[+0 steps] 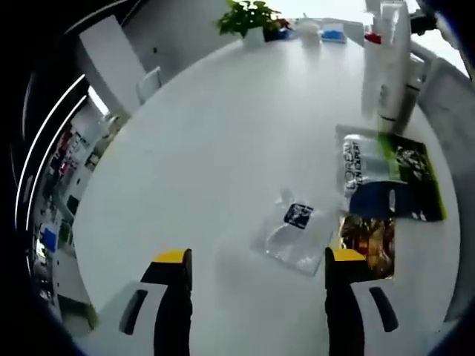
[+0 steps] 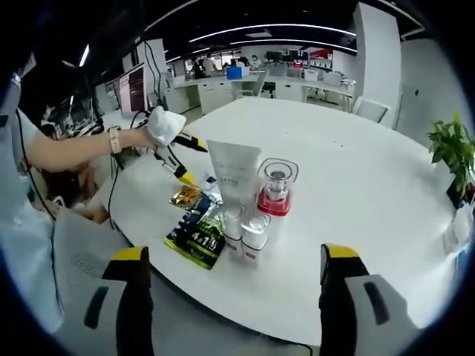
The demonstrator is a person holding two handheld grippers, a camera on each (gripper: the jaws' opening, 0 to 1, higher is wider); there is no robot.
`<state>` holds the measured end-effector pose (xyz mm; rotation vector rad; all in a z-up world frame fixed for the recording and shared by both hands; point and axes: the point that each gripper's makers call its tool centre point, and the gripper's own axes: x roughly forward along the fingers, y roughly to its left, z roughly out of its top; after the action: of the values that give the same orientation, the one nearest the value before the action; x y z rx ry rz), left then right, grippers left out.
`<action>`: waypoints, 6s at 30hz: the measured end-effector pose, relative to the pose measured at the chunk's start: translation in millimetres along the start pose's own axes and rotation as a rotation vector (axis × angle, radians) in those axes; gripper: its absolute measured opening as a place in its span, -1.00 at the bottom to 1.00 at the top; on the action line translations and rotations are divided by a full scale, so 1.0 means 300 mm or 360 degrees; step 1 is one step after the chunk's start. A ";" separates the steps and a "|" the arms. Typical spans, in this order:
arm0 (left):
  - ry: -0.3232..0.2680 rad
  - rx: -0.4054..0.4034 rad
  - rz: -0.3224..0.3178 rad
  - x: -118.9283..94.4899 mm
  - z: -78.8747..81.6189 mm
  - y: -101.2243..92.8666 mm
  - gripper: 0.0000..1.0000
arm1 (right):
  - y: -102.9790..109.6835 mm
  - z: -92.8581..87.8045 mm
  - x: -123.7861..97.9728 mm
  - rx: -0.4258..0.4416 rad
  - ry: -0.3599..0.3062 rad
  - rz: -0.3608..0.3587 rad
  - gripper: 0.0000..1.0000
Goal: Arrange the skincare products in the storage area until every visible bottle or jar stands upright without overlapping.
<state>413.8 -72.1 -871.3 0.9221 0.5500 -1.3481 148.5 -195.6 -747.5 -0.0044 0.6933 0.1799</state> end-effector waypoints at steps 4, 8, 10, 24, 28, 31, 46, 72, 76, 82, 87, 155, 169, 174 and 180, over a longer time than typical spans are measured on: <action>-0.0013 0.0009 -0.0010 0.018 0.029 -0.004 0.40 | 0.000 -0.003 0.005 0.0007 0.0001 0.0004 0.90; -0.0035 0.0055 0.0011 0.047 0.076 0.007 0.40 | 0.004 -0.010 0.012 0.0012 0.0010 0.0013 0.89; -0.0046 0.0067 0.0019 0.062 0.100 0.018 0.39 | 0.005 -0.010 0.013 0.0014 0.0008 0.0014 0.89; -0.0050 0.0100 0.0042 0.120 0.158 0.111 0.18 | 0.000 -0.031 0.008 0.0057 0.0019 -0.0001 0.87; -0.0002 0.0002 0.0006 0.108 0.118 0.123 0.09 | -0.007 -0.029 0.004 0.0061 0.0018 -0.0007 0.87; 0.0019 -0.0096 -0.0037 0.108 0.090 0.130 0.05 | -0.011 -0.028 0.006 0.0058 0.0021 -0.0011 0.87; -0.0071 -0.0254 -0.0212 0.060 0.063 0.108 0.03 | 0.027 -0.004 0.028 0.0005 0.0017 0.0053 0.85; 0.0223 -0.0348 -0.0414 -0.020 -0.106 0.025 0.06 | 0.029 -0.016 0.015 0.0025 0.0014 0.0034 0.82; 0.0238 -0.0335 -0.0410 -0.039 -0.126 0.006 0.01 | 0.033 -0.017 0.017 0.0022 0.0013 0.0039 0.82; 0.0262 -0.0311 -0.0434 -0.065 -0.136 -0.042 -0.18 | 0.040 -0.015 0.018 0.0015 0.0014 0.0043 0.82; 0.0216 -0.0222 -0.0285 -0.063 -0.119 -0.020 -0.26 | 0.048 -0.017 0.017 0.0013 0.0017 0.0049 0.81; 0.0213 -0.0108 -0.0333 -0.003 -0.095 0.055 -0.26 | 0.043 -0.014 0.014 0.0020 0.0019 0.0042 0.82; 0.0267 -0.0046 -0.0377 -0.139 -0.159 -0.079 -0.26 | 0.059 0.006 -0.005 -0.0015 -0.0022 0.0036 0.84; 0.0261 -0.0031 -0.0434 -0.177 -0.158 -0.159 -0.26 | 0.062 0.011 -0.014 -0.0024 -0.0039 0.0037 0.87; 0.0247 -0.0009 -0.0581 -0.210 -0.137 -0.304 -0.26 | 0.055 0.015 -0.025 -0.0014 -0.0067 0.0016 0.92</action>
<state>321.0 1.1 -865.7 0.9575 0.8730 -1.6062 142.9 -180.2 -738.3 -0.0056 0.6507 0.1923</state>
